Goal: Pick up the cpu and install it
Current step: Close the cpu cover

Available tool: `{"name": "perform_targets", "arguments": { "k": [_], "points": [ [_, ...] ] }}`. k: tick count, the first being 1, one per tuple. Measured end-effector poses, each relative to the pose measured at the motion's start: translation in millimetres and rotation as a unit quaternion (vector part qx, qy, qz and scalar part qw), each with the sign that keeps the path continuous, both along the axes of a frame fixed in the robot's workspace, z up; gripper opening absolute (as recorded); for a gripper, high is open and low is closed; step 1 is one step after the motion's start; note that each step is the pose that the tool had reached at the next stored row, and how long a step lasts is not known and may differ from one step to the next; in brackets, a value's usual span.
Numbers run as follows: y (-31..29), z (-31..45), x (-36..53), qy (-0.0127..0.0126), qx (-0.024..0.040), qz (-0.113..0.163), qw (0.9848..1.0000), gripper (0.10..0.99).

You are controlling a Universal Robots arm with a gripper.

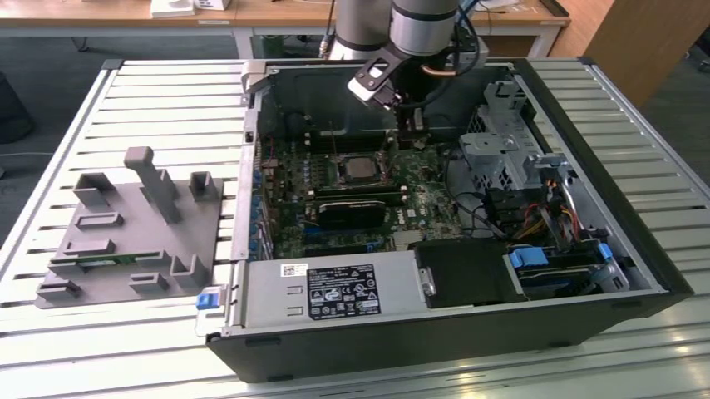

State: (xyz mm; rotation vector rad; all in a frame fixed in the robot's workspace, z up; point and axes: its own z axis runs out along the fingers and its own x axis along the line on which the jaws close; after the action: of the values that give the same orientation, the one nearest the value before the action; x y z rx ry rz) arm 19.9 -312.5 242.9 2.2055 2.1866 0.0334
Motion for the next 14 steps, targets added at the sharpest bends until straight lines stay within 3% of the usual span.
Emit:
{"name": "perform_targets", "arguments": {
  "k": [6,8,14],
  "points": [
    [0.0,-0.1,-9.0,0.0000,0.0000,0.000,1.0000,0.106],
    [0.0,-1.2,-16.0,-0.0001,0.0001,0.000,1.0000,0.106],
    [0.0,-8.5,-25.6,0.0006,-0.0008,0.000,1.0000,0.106]
  ]
}}
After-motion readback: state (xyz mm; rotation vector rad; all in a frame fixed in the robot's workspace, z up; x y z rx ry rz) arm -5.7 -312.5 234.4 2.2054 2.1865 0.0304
